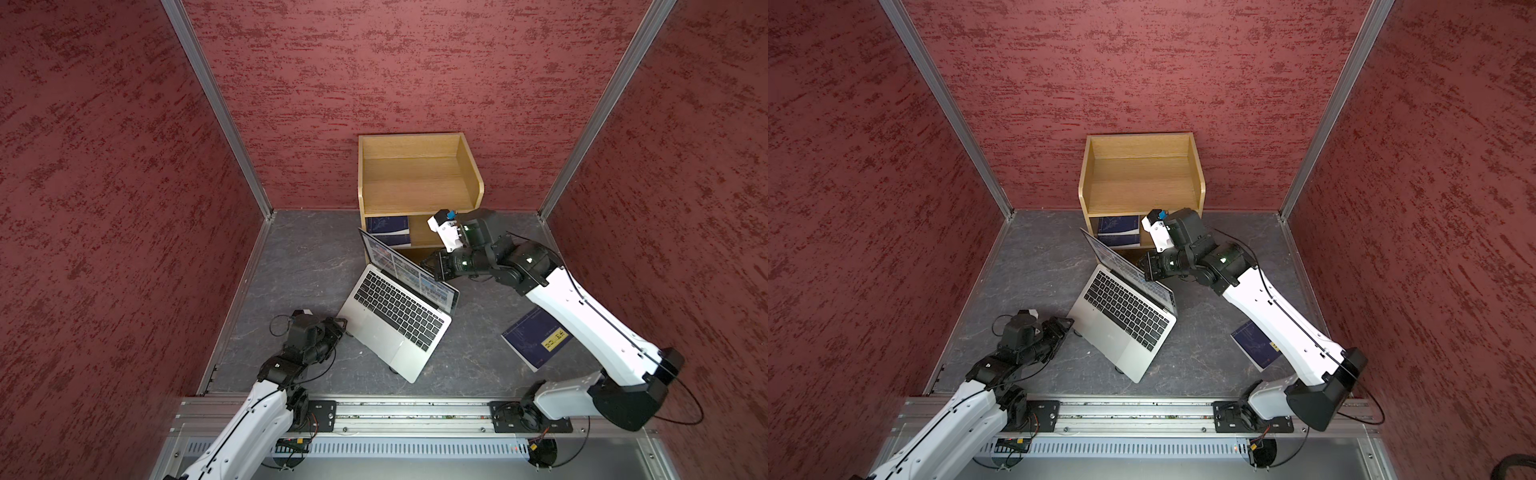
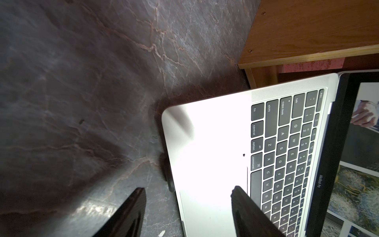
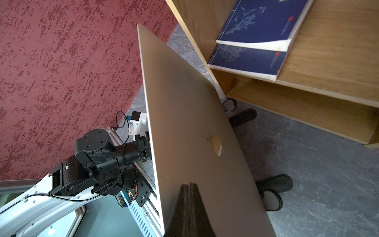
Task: Close the laptop lid and set it aside
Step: Close the lid of the laptop.
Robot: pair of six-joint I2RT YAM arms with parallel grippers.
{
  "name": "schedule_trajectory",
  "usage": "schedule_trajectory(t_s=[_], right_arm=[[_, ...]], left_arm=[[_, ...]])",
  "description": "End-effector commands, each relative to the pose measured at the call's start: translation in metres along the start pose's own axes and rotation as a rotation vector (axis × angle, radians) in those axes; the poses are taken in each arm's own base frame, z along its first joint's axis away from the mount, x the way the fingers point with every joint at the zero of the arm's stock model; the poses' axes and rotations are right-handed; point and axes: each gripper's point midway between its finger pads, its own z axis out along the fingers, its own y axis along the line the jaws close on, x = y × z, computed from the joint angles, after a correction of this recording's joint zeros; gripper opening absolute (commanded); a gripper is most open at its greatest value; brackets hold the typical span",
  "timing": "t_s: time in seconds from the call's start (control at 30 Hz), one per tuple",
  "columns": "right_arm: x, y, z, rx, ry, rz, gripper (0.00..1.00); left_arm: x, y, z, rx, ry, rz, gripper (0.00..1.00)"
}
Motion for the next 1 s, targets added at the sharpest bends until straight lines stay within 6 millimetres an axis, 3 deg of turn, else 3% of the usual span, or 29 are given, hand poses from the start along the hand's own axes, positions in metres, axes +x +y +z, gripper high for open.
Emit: schedule_trajectory(t_s=[0.0, 0.63, 0.97], right_arm=[[0.013, 0.010, 0.006, -0.027, 0.024, 0.011, 0.00], [0.075, 0.024, 0.060, -0.036, 0.165, 0.044, 0.00], [0.107, 0.021, 0.083, -0.023, 0.235, 0.077, 0.00]], left_arm=[[-0.005, -0.004, 0.002, 0.012, -0.036, 0.005, 0.66], [0.001, -0.001, 0.010, -0.020, -0.032, 0.015, 0.63], [-0.006, 0.007, -0.001, -0.060, -0.079, 0.003, 0.64]])
